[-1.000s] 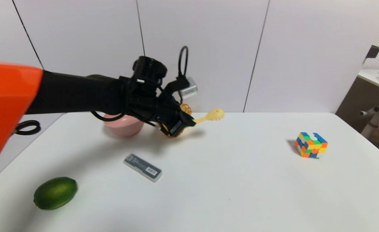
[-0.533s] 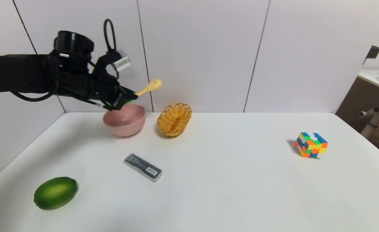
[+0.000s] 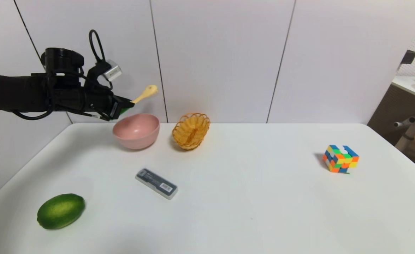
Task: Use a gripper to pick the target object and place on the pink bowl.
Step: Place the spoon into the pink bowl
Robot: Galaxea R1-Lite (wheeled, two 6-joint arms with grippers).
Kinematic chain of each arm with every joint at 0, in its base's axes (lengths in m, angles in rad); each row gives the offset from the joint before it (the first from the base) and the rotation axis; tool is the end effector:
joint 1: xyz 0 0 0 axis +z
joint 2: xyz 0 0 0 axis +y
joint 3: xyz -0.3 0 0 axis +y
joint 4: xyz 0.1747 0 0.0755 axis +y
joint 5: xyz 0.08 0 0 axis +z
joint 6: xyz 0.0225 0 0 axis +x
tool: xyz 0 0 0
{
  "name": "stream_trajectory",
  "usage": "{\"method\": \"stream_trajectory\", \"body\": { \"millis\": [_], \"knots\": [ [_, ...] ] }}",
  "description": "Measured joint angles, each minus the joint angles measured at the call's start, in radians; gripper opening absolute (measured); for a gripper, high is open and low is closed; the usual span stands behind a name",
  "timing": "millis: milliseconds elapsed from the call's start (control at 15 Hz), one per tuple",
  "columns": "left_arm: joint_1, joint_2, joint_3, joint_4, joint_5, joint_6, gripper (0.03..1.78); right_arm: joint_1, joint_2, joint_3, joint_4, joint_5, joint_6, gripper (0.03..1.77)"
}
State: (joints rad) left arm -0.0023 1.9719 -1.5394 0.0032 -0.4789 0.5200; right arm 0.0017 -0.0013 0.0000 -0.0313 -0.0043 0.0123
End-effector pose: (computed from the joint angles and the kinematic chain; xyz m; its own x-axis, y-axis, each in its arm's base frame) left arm 0.3980 -0.0113 0.2293 0.8035 -0.4627 -0.3746 0.5740 0.7689 0.2817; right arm -0.0230 -0.0001 0.0787 0.9995 -0.0026 0.0326 0.0022 0.9999 0.0124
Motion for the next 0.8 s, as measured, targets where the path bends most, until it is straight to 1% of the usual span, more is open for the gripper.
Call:
{"method": "stream_trajectory", "body": {
  "millis": [67,133,333,400,467,600,800],
  "knots": [
    [0.001,0.014,0.01,-0.009,-0.02,0.0,0.19,0.0,0.0,0.0,0.0,0.0,0.0,1.71],
    [0.001,0.024,0.019,-0.018,-0.027,0.0,0.19,0.0,0.0,0.0,0.0,0.0,0.0,1.71],
    [-0.002,0.051,0.042,-0.048,-0.027,0.0,0.19,0.0,0.0,0.0,0.0,0.0,0.0,1.71],
    [-0.002,0.058,0.044,-0.051,-0.026,0.0,0.26,0.0,0.0,0.0,0.0,0.0,0.0,1.71],
    [-0.002,0.064,0.044,-0.053,-0.026,0.001,0.44,0.0,0.0,0.0,0.0,0.0,0.0,1.71],
    [-0.002,0.072,0.044,-0.055,-0.027,0.002,0.72,0.0,0.0,0.0,0.0,0.0,0.0,1.71],
    [-0.001,0.076,0.039,-0.075,-0.027,0.0,1.03,0.0,0.0,0.0,0.0,0.0,0.0,1.71]
  ]
}}
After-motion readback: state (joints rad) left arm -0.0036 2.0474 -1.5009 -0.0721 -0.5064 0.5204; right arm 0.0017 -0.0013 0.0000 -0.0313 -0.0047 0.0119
